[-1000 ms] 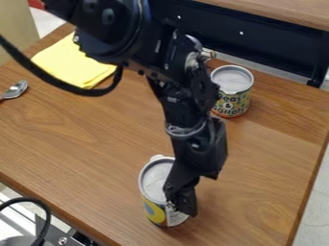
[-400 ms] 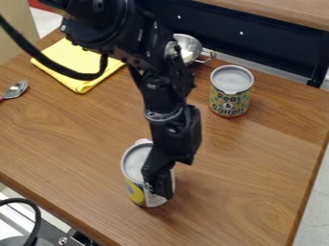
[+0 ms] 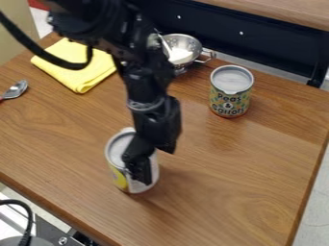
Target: Move the can to the lower left side of the table.
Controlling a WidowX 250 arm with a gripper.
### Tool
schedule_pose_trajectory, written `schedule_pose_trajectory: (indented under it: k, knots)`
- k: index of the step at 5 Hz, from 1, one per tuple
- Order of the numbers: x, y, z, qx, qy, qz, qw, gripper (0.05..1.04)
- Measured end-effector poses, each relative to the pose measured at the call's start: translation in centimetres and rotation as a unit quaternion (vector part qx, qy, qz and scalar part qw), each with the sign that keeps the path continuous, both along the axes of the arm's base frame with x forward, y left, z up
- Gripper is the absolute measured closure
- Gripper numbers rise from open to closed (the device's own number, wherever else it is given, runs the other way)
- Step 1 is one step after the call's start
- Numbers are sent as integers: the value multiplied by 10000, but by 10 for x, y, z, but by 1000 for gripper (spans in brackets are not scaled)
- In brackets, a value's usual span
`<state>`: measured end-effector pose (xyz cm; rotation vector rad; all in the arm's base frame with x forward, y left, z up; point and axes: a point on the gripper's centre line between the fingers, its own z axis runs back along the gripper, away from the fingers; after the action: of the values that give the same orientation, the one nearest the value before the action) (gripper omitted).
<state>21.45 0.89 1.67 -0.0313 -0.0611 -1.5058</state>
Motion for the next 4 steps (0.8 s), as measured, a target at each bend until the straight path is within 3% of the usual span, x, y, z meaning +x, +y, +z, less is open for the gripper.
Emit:
schedule_pose_trajectory:
  k: [2,4]
  knots:
    - [5,50,1,-54,-148,445,9989,83]
    - [6,95,3,76,-245,661,9975,83]
